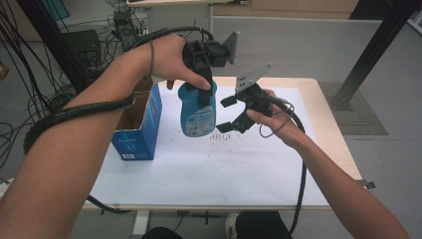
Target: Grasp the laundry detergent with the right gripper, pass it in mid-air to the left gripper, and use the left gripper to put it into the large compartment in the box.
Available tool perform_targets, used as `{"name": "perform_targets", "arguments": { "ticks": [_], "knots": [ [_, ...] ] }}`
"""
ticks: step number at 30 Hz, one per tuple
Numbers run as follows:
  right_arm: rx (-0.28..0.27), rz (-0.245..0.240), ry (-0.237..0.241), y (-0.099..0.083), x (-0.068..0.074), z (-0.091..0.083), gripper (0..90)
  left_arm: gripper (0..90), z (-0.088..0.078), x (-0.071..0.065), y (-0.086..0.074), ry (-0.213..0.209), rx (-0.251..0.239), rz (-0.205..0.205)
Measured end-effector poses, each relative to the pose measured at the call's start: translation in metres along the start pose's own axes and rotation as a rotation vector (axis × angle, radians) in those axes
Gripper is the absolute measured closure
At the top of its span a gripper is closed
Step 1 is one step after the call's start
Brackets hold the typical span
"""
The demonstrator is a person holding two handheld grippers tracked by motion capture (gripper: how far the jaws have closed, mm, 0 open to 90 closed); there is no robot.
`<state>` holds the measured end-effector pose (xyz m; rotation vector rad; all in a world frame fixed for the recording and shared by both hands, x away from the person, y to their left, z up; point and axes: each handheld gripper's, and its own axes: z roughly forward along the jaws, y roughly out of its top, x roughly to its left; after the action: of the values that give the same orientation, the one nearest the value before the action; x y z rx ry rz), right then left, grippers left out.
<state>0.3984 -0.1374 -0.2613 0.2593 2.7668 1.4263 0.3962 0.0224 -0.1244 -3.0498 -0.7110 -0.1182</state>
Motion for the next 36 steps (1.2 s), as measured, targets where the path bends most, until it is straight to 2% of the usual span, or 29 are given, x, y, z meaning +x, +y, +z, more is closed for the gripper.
{"name": "perform_targets", "arguments": {
  "ticks": [1,2,3,4,8,10,11,13,14,16,17,18,20,21,22,24,25,26,27,28,29,30,35,36],
  "knots": [
    [0.015,0.002,-0.012,0.0,0.0,-0.003,5.5,36.1,-0.002,0.002,-0.001,0.002,-0.001,-0.015],
    [0.05,0.0,-0.019,-0.001,0.0,-0.007,5.4,36.1,-0.006,0.005,-0.003,0.01,-0.003,-0.051],
    [0.05,0.0,-0.019,-0.001,0.0,-0.007,5.4,36.1,-0.006,0.005,-0.003,0.01,-0.003,-0.051],
    [0.09,0.001,-0.03,-0.001,-0.001,-0.011,5.0,36.1,-0.008,0.006,-0.003,0.016,-0.002,-0.061],
    [0.115,0.017,-0.046,-0.002,-0.001,-0.018,5.0,36.1,-0.021,0.013,-0.005,0.039,-0.014,-0.134],
    [0.128,0.014,-0.059,-0.003,0.0,-0.021,5.1,36.0,-0.033,0.016,-0.007,0.055,-0.03,-0.194],
    [0.128,0.014,-0.059,-0.003,0.0,-0.021,5.1,36.0,-0.033,0.016,-0.007,0.055,-0.03,-0.194],
    [0.143,0.004,-0.091,-0.004,0.001,-0.026,5.1,36.0,-0.04,0.019,-0.009,0.057,-0.035,-0.227],
    [0.153,0.003,-0.098,-0.005,0.001,-0.028,5.1,36.0,-0.047,0.022,-0.01,0.06,-0.039,-0.269],
    [0.163,0.002,-0.101,-0.007,0.001,-0.03,5.1,36.0,-0.055,0.025,-0.012,0.068,-0.037,-0.311],
    [0.163,0.002,-0.101,-0.007,0.001,-0.03,5.1,36.0,-0.055,0.025,-0.012,0.068,-0.037,-0.311],
    [0.17,0.001,-0.103,-0.008,0.001,-0.032,5.1,36.0,-0.058,0.027,-0.013,0.071,-0.037,-0.328],
    [0.174,0.002,-0.104,-0.009,0.002,-0.034,5.2,36.0,-0.065,0.031,-0.015,0.073,-0.044,-0.377],
    [0.177,0.002,-0.105,-0.01,0.002,-0.036,5.2,36.1,-0.072,0.037,-0.019,0.071,-0.044,-0.444],
    [0.177,0.002,-0.105,-0.01,0.002,-0.036,5.2,36.1,-0.072,0.037,-0.019,0.071,-0.044,-0.444],
    [0.186,0.006,-0.119,-0.012,0.002,-0.041,5.1,36.1,-0.078,0.044,-0.023,0.064,-0.043,-0.523],
    [0.19,0.003,-0.122,-0.013,0.002,-0.043,5.2,36.1,-0.081,0.047,-0.025,0.069,-0.053,-0.553],
    [0.195,0.003,-0.124,-0.014,0.002,-0.044,5.2,36.1,-0.084,0.051,-0.028,0.066,-0.072,-0.599],
    [0.195,0.003,-0.124,-0.014,0.002,-0.044,5.2,36.1,-0.084,0.051,-0.028,0.066,-0.072,-0.599],
    [0.203,0.004,-0.128,-0.014,0.002,-0.046,5.1,36.1,-0.088,0.055,-0.031,0.065,-0.073,-0.626],
    [0.209,0.005,-0.135,-0.016,0.002,-0.049,5.2,36.1,-0.094,0.062,-0.038,0.066,-0.08,-0.673],
    [0.212,0.006,-0.137,-0.017,0.002,-0.051,5.3,36.1,-0.094,0.062,-0.038,0.066,-0.08,-0.673],
    [0.22,0.007,-0.149,-0.018,0.001,-0.057,5.3,36.1,-0.109,0.077,-0.052,0.083,-0.1,-0.781],
    [0.224,0.006,-0.152,-0.018,0.001,-0.058,5.4,36.1,-0.115,0.083,-0.058,0.085,-0.107,-0.838]
  ]
}}
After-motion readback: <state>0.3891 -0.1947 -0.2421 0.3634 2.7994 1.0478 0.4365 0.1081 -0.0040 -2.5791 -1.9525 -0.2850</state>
